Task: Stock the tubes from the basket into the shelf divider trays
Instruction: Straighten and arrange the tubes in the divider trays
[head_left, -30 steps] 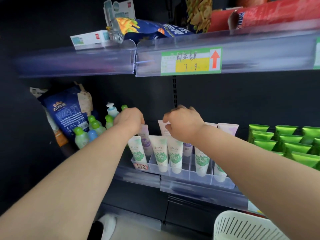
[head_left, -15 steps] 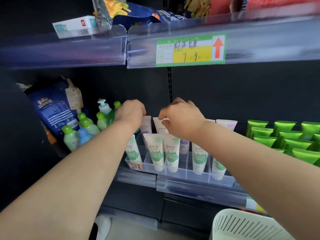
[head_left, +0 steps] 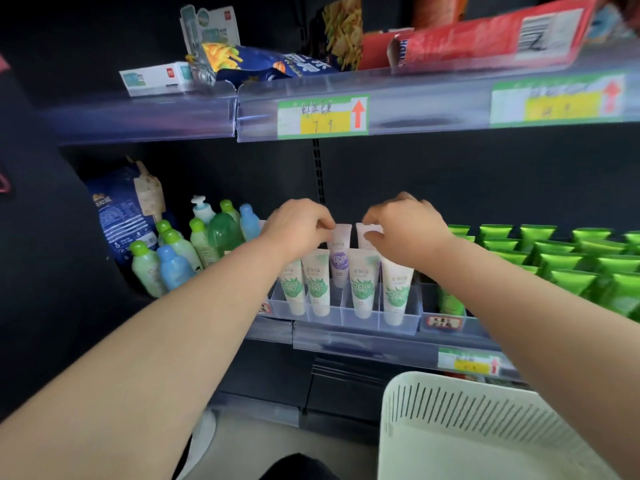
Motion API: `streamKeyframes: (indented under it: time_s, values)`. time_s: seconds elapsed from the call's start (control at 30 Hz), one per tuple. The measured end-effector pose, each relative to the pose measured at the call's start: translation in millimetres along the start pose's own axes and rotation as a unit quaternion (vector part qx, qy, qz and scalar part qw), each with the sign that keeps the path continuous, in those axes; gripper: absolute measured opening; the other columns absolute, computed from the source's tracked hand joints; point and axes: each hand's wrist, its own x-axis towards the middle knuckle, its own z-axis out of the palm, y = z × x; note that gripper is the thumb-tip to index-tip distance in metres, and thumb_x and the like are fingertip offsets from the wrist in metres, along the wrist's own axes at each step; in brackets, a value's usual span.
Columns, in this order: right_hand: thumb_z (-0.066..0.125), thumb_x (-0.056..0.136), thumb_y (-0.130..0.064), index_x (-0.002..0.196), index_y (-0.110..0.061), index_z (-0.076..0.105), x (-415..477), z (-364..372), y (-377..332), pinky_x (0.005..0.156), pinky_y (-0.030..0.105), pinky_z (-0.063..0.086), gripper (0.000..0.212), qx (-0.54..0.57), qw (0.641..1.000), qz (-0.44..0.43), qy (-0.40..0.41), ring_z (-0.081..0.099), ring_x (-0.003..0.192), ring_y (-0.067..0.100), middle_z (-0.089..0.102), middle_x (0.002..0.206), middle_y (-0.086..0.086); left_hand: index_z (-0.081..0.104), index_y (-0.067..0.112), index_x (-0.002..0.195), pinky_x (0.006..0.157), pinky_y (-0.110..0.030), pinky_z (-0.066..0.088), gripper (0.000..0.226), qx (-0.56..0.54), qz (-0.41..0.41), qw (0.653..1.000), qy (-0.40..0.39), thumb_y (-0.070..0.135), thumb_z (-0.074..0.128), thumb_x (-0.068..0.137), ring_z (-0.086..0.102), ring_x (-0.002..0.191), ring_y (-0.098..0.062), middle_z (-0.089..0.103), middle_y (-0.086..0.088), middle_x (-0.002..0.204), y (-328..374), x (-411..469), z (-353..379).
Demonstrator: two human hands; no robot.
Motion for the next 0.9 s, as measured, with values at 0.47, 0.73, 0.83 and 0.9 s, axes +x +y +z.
streamKeyframes:
  time_s: [0.47, 0.73, 0.83, 0.9]
  values:
    - [0.051, 0.096, -0.032, 0.11, -0.024, 0.063, -31.4, 11.1, 30.7, 0.09, 0.039, 0.032, 0.02, -0.1, 0.992, 0.014, -0.075, 0.043, 0.115, 0.022, 0.055, 0.094, -0.001, 0.072, 0.025, 0.1, 0.068, -0.028, 0.042, 0.015, 0.151, 0.021, 0.978, -0.142, 0.029, 0.064, 0.089, 0.06, 0.092, -0.023, 0.066, 0.002, 0.096, 45.7, 7.5, 30.5]
    - [0.05, 0.094, -0.037, 0.104, -0.024, 0.062, -33.4, 9.6, 28.2, 0.091, 0.039, 0.033, 0.02, -0.092, 0.991, 0.025, -0.093, 0.045, 0.113, 0.022, 0.062, 0.105, 0.001, 0.074, 0.025, 0.097, 0.07, -0.03, 0.049, 0.013, 0.138, 0.025, 0.977, -0.16, 0.029, 0.068, 0.086, 0.06, 0.089, -0.019, 0.068, 0.004, 0.092, 49.9, 1.3, 24.8]
    - [0.049, 0.093, -0.045, 0.103, -0.026, 0.064, -31.0, 10.2, 21.7, 0.093, 0.041, 0.035, 0.026, -0.079, 0.993, 0.03, -0.088, 0.046, 0.112, 0.023, 0.063, 0.103, 0.0, 0.076, 0.024, 0.095, 0.078, -0.034, 0.055, 0.015, 0.103, 0.023, 0.979, -0.172, 0.025, 0.072, 0.082, 0.064, 0.092, -0.017, 0.07, 0.008, 0.091, 47.2, -1.5, 15.9]
    - [0.05, 0.093, -0.045, 0.106, -0.026, 0.065, -27.5, 10.5, 15.1, 0.089, 0.04, 0.035, 0.028, -0.065, 0.995, 0.022, -0.068, 0.046, 0.113, 0.023, 0.064, 0.104, -0.001, 0.077, 0.026, 0.097, 0.084, -0.034, 0.053, 0.017, 0.069, 0.012, 0.985, -0.156, 0.024, 0.074, 0.08, 0.063, 0.095, -0.013, 0.068, 0.015, 0.089, 41.2, -3.2, 4.0]
